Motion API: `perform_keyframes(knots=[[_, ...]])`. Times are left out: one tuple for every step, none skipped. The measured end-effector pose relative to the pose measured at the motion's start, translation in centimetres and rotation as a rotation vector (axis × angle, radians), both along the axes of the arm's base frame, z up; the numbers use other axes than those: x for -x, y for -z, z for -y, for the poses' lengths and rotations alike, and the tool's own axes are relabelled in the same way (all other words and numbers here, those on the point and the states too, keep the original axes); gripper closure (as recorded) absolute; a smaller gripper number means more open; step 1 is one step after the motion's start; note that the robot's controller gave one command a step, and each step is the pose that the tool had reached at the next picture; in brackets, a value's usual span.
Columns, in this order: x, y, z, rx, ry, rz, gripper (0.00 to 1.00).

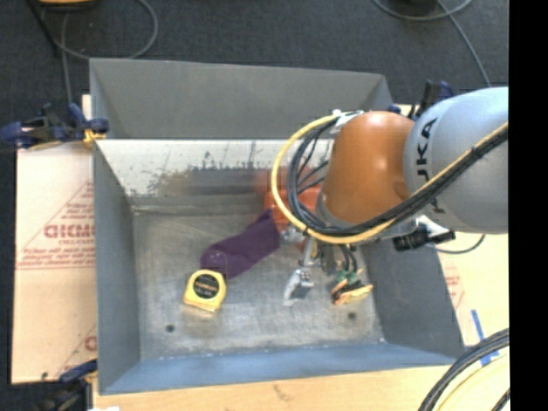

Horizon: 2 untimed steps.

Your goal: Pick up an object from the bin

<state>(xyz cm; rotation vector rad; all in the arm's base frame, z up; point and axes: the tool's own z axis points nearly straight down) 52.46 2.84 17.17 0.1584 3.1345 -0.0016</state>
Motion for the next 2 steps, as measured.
perform_keyframes(knots=[[-1.8,-1.5,-1.9,-0.003,0.013,0.0,0.0],[-4.0,2.2,-0.5,0.001,-0.282,0.006,0.0]])
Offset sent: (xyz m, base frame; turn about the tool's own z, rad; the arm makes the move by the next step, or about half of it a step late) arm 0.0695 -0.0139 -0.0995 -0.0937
